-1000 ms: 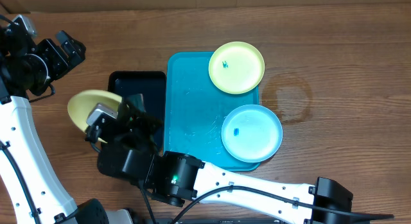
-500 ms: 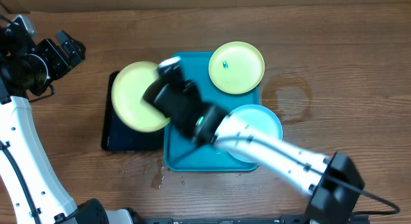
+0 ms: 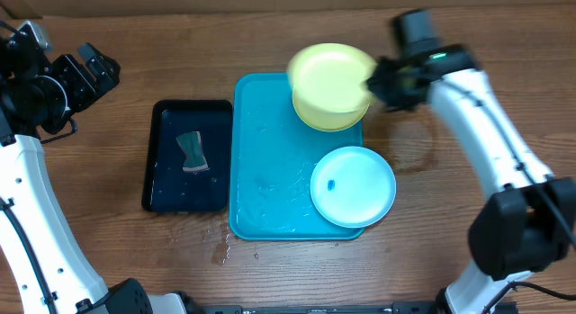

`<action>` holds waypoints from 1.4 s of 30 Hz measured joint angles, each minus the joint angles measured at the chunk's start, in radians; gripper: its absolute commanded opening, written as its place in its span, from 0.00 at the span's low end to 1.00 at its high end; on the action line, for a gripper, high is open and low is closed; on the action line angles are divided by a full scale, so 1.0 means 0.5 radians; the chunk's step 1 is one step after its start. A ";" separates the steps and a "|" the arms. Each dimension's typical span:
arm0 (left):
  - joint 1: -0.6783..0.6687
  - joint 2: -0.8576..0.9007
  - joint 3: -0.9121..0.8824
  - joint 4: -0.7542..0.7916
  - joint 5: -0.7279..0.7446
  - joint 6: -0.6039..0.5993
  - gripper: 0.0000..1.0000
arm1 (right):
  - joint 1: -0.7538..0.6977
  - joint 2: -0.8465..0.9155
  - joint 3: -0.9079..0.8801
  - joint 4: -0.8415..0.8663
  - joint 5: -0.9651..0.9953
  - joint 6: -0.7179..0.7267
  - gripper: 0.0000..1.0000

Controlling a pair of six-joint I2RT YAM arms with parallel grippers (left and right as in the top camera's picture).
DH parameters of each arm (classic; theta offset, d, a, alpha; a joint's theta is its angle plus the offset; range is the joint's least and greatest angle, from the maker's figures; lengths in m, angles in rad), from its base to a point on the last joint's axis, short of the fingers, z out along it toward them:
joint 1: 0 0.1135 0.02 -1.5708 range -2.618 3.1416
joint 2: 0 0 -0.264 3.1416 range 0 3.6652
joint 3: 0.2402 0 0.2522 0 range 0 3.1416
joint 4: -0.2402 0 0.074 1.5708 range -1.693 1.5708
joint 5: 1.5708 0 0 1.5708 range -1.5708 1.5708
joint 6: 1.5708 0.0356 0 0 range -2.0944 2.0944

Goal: Clean dirty plates on tray and stack at the side
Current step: 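Carry the yellow plate with the right gripper to the right side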

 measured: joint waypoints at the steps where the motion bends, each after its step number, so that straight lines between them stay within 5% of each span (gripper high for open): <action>1: 0.000 0.000 0.000 -0.001 0.000 0.000 1.00 | -0.092 0.000 0.000 -0.037 -0.013 0.005 0.04; 12: 0.000 0.000 0.000 0.000 0.000 0.000 1.00 | -0.669 0.000 -0.278 -0.064 0.111 0.021 0.04; 23: 0.000 0.000 0.000 0.000 0.000 0.000 1.00 | -0.672 -0.011 -0.865 0.574 0.227 0.024 0.04; 33: 0.000 0.000 0.000 0.000 -0.001 0.000 1.00 | -0.567 -0.011 -1.003 0.697 0.227 0.031 0.04; 42: 0.000 0.000 0.000 0.000 0.000 0.000 1.00 | -0.481 -0.011 -1.003 0.724 0.223 0.031 0.19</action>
